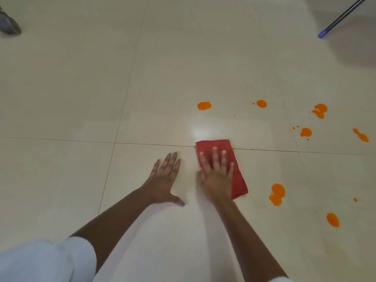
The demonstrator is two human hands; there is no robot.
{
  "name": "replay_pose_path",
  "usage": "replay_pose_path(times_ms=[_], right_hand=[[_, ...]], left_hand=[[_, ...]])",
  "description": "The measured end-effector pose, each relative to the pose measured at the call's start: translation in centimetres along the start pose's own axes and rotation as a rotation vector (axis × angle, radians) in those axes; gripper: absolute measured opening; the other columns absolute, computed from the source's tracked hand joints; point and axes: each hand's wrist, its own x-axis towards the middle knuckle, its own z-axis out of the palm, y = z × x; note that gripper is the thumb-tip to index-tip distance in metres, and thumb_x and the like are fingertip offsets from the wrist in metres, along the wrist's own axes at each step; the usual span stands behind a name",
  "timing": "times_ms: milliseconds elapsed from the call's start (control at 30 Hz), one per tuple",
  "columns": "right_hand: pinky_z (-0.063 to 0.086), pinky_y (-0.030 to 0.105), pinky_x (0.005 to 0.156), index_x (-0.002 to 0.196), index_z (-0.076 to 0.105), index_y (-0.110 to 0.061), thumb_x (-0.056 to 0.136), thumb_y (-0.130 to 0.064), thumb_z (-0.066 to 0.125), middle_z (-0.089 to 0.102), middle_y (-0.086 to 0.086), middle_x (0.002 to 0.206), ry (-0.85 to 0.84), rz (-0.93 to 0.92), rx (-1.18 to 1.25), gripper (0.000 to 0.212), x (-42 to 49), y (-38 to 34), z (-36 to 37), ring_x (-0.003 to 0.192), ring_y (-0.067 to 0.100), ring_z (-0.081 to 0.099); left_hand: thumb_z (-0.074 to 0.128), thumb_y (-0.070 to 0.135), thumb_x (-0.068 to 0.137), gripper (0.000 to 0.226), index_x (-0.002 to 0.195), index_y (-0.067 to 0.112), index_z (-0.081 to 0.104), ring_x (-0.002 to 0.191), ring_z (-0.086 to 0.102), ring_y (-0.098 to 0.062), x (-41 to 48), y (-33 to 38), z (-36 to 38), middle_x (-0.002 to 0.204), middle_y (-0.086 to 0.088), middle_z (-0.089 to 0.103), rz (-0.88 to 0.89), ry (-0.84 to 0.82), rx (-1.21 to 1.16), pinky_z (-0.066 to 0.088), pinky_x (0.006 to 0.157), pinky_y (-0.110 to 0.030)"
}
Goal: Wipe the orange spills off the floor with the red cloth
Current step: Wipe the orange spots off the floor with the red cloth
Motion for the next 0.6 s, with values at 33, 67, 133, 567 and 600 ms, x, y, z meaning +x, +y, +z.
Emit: replay_pose_path(times_ms=[33,67,133,567,600], right_hand=[[0.005,0.054,0.112,0.146,0.021,-0.035,0.09,-0.043,0.018,0.012,0.002,0.158,-0.023,-0.085,-0.067,0.057,0.6,-0.1,1.0,0.145,0.028,0.007],[0.005,0.054,0.112,0.147,0.019,-0.036,0.093,-0.042,0.02,0.012,0.0,0.158,-0.017,-0.124,-0.119,0.054,1.9,0.7,1.2,0.145,0.026,0.007],[0.001,0.052,0.114,0.147,0.011,-0.037,0.097,-0.039,0.021,0.005,-0.003,0.159,0.014,-0.015,-0.141,0.051,5.1,3.6,0.3,0.145,0.024,0.0],[-0.009,0.046,0.113,0.147,0.005,-0.039,0.1,-0.033,0.018,-0.006,-0.012,0.157,-0.077,0.167,0.062,0.05,7.7,1.6,0.2,0.144,0.016,-0.011],[-0.007,0.048,0.113,0.147,0.006,-0.038,0.099,-0.034,0.018,-0.005,-0.01,0.158,-0.043,0.282,0.092,0.05,7.0,2.1,0.2,0.144,0.017,-0.01]], left_hand=[[0.052,0.08,0.057,0.133,0.136,0.01,-0.029,0.127,-0.042,-0.02,0.1,-0.2,0.2,0.14,-0.005,-0.041,0.001,-0.006,-0.005,-0.021,0.107,-0.041],[0.045,0.084,0.053,0.132,0.133,0.012,-0.032,0.125,-0.045,-0.017,0.2,-0.3,0.3,0.141,-0.005,-0.041,0.001,0.0,-0.013,-0.023,0.106,-0.039],[0.035,0.086,0.048,0.13,0.13,0.014,-0.034,0.124,-0.047,-0.013,0.6,-0.6,0.4,0.141,-0.003,-0.042,0.009,0.027,-0.023,-0.024,0.104,-0.038],[0.049,0.067,0.078,0.106,0.145,0.009,-0.008,0.14,-0.018,-0.02,0.4,0.3,-2.4,0.151,-0.007,-0.024,-0.036,-0.111,0.035,0.0,0.115,-0.037],[0.05,0.062,0.082,0.101,0.145,0.008,-0.007,0.141,-0.014,-0.018,0.0,0.3,-3.2,0.153,-0.007,-0.02,-0.041,-0.124,0.03,0.0,0.115,-0.034]])
